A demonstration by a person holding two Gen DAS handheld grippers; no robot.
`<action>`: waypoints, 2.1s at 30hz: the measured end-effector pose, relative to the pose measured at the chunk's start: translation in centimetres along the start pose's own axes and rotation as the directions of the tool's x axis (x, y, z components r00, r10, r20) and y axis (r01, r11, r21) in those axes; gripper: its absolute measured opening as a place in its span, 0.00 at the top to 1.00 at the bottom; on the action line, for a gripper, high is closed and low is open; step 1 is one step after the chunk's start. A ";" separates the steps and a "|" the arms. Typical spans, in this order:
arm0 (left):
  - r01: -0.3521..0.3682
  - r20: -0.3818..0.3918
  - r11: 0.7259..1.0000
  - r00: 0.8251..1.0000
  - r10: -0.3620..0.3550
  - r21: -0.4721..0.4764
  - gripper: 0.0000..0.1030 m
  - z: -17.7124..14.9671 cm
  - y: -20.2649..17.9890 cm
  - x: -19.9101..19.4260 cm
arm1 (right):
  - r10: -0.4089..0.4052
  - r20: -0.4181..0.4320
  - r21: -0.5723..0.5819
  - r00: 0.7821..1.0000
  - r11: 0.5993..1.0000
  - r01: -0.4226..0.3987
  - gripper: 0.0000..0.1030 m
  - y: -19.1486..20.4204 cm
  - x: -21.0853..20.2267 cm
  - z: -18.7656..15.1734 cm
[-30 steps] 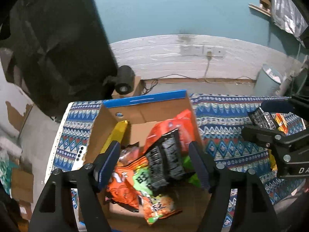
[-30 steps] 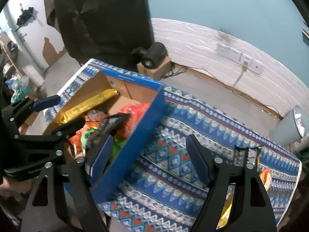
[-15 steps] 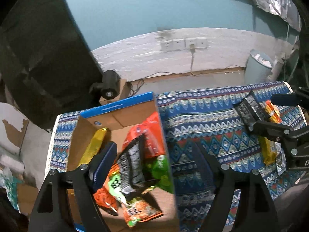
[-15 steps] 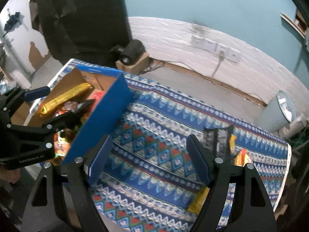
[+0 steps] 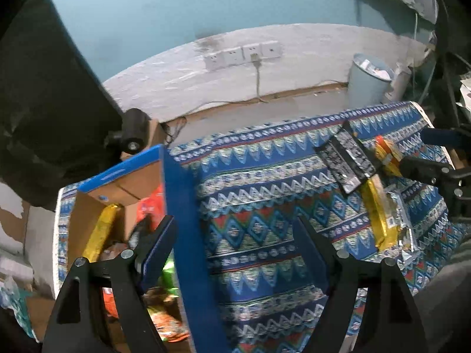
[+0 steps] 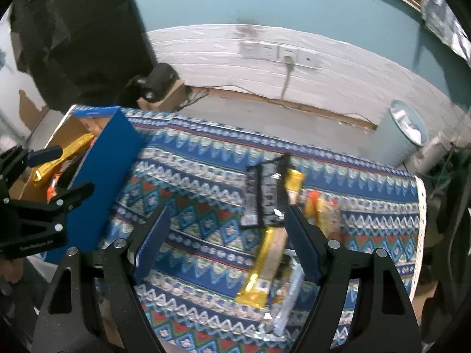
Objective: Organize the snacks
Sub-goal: 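Move both tools back over the remaining snacks on the cloth, then grasp the silver foil bar with right tool while left tool grasps another black bag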
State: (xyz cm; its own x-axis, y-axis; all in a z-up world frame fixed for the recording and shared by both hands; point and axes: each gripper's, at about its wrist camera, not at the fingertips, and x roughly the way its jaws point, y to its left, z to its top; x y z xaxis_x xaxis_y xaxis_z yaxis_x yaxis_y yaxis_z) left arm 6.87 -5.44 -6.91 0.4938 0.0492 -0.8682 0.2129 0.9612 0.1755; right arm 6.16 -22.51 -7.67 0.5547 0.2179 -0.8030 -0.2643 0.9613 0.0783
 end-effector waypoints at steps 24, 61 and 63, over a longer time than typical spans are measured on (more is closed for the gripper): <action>0.062 -0.193 0.993 0.980 -0.042 0.096 0.21 -2.0 -8.2 8.1 | -0.003 -0.291 0.216 0.957 0.974 0.069 0.24 -10.4 8.4 -10.4; 0.268 -0.177 0.939 0.935 -0.308 -0.217 0.14 3.3 -7.6 11.3 | -0.045 -0.180 0.146 0.983 0.987 0.072 0.72 -11.3 3.5 -7.9; 0.284 -0.177 0.930 0.928 -0.328 -0.234 0.14 4.1 -8.0 11.8 | -0.045 -0.162 0.158 0.986 0.985 0.071 0.72 -11.2 3.3 -7.4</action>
State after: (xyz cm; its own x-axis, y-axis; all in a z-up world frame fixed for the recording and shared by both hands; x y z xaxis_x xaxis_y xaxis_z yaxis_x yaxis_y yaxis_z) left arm 14.43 -13.62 -16.63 0.2390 -0.2213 -0.9455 0.1412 0.9713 -0.1917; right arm 5.17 -33.80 -15.56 0.4311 0.1442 -0.8907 -0.0966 0.9889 0.1133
